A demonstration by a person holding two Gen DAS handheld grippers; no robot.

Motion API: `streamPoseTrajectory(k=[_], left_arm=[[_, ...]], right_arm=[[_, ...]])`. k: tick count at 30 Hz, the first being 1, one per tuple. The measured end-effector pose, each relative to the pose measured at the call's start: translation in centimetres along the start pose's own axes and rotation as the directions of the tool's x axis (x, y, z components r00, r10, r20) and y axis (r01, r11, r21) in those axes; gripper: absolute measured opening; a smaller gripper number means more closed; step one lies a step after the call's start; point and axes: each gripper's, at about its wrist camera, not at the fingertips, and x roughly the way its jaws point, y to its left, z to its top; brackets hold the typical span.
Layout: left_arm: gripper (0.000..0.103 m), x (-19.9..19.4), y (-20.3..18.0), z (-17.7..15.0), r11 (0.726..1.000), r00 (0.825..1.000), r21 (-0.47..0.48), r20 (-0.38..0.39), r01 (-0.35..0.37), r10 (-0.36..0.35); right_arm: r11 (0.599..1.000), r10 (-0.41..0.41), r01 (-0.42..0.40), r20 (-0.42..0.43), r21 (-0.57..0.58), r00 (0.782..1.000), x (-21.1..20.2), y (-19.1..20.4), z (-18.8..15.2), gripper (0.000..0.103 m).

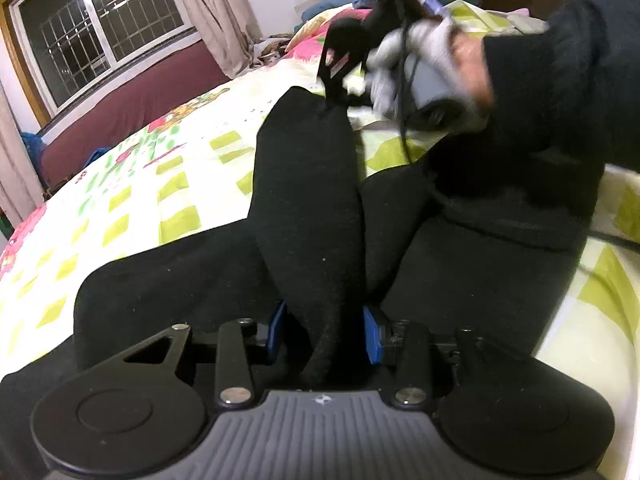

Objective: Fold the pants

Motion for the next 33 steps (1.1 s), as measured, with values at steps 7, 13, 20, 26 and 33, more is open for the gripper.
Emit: streamPoseTrajectory(k=[7, 13, 20, 26, 33], left_arm=[[0.051, -3.2, -0.6, 0.6, 1.000, 0.997, 0.017, 0.074, 0.018, -0.020], [0.051, -3.7, -3.9, -0.4, 0.992, 0.997, 0.119, 0.053, 0.042, -0.049], [0.051, -3.5, -6.3, -0.9, 0.970, 1.000, 0.243, 0.016, 0.012, -0.016], [0.051, -3.3, -7.0, -0.6, 0.964, 1.000, 0.265, 0.010, -0.007, 0.005], [0.051, -3.6, -7.1, -1.0, 0.964, 1.000, 0.266, 0.006, -0.006, 0.005]], right_arm=[[0.979, 0.203, -0.194, 0.161, -0.068, 0.966, -15.6, 1.0, 1.0, 0.005], [0.997, 0.029, -0.011, 0.242, -0.074, 0.970, -25.3, -5.9, -4.1, 0.005], [0.990, -0.065, 0.048, 0.126, 0.136, 0.990, -23.3, -14.1, -7.2, 0.014], [0.989, -0.017, -0.012, 0.194, 0.145, 0.981, -23.3, -14.4, -5.1, 0.039], [0.965, 0.053, -0.099, 0.193, 0.242, 0.980, -23.0, -15.7, -3.9, 0.039]])
